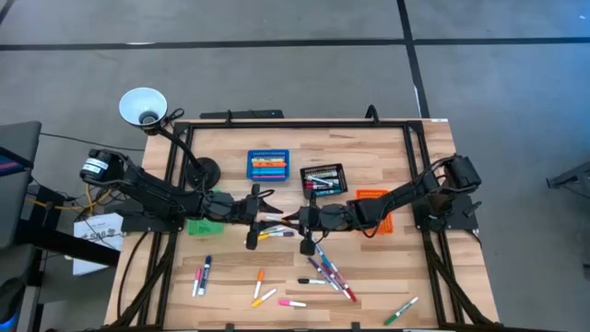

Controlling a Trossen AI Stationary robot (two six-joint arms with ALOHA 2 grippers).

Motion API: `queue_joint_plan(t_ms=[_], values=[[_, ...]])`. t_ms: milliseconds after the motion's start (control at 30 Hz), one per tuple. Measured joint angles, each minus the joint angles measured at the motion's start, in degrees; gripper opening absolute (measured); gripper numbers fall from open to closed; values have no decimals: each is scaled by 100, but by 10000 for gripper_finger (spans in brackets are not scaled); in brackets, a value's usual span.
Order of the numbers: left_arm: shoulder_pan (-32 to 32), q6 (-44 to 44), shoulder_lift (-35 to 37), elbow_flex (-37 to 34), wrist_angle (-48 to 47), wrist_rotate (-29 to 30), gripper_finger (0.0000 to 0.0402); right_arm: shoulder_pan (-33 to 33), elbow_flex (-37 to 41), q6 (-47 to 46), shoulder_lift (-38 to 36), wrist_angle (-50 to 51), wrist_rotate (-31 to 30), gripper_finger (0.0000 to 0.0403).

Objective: Pick & Place Markers
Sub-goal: Put the right orange highlighter pen into the green basket

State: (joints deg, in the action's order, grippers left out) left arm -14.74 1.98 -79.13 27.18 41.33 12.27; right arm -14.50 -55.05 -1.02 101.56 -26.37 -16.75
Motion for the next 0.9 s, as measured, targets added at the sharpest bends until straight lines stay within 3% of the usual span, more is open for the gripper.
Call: queue_joint_plan(t_ms=[233,433,700,900], values=[[-2,2,1,0,34,-6,87,2,6,2,4,-174,-16,39],[-4,3,4,0,34,-10,41,2,11,0,7,-197,-81,57],[0,2,-2,-4,-29,17,57,2,4,-48,9,55,-162,81],[0,2,-2,-4,-46,20,41,2,4,-315,9,698,-318,134]])
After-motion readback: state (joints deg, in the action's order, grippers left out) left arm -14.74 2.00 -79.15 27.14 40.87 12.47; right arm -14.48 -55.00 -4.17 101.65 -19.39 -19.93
